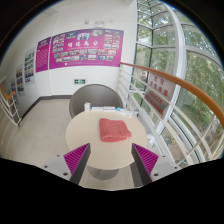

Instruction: Fold towel

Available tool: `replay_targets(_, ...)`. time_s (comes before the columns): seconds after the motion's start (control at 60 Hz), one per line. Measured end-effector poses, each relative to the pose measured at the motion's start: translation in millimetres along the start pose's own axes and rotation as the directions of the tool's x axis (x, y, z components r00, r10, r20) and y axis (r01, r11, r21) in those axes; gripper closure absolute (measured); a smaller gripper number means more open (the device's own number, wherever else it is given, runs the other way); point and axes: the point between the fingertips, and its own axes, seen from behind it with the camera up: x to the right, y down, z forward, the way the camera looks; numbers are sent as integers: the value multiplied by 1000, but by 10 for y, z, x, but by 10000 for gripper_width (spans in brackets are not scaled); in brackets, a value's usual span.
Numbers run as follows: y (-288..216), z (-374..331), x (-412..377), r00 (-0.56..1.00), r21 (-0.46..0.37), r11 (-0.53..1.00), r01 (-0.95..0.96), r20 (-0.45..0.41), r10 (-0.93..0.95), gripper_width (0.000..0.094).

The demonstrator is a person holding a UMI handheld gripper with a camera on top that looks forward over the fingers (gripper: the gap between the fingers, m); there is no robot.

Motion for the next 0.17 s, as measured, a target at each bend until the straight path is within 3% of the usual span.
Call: replay_targets(0.167,-7,-227,-34,1000,20,999,-28,2,28,82)
